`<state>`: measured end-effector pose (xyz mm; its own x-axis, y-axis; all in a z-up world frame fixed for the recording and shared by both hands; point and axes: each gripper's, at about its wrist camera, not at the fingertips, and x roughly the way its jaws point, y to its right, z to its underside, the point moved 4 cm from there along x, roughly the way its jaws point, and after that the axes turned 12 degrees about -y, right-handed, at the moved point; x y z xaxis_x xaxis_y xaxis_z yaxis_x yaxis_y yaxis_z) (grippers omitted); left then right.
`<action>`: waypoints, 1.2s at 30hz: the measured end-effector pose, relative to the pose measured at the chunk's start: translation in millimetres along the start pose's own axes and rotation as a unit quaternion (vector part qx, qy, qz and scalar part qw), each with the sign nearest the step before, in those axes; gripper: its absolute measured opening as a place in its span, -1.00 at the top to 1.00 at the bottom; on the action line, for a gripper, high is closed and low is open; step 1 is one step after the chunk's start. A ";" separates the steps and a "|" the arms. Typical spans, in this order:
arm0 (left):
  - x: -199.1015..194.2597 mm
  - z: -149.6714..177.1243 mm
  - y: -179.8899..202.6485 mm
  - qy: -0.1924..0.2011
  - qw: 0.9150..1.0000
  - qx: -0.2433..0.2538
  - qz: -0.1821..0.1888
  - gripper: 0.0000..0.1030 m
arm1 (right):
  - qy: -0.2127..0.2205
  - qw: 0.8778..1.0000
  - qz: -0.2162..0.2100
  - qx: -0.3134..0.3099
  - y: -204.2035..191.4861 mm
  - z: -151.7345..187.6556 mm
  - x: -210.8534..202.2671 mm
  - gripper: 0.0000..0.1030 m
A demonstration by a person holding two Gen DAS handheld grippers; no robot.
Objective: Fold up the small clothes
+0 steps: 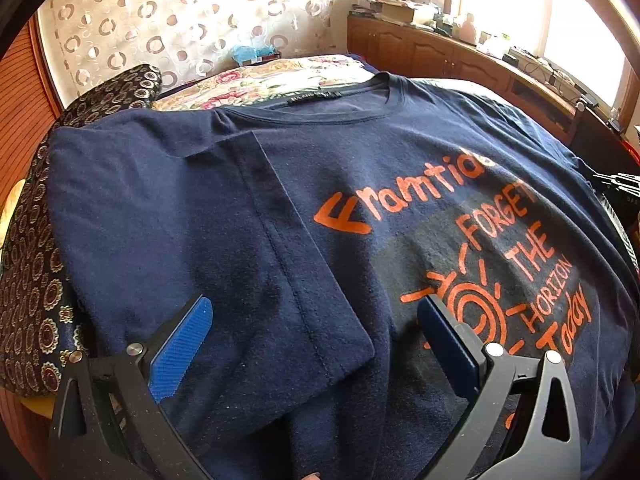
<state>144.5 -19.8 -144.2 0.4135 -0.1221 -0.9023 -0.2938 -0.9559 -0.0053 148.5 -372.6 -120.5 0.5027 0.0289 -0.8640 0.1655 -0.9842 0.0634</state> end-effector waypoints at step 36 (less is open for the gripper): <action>-85.6 -10.5 0.8 0.128 0.990 -0.058 0.020 -1.00 | 0.039 0.987 -0.098 -0.123 -116.6 -13.9 -3.1 0.86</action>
<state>118.0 -12.9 -62.5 0.6123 -0.2108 -0.7620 -0.2199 -0.9712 0.0919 139.5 -255.4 -118.3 0.5024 0.2378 -0.8313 0.4617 -0.8867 0.0255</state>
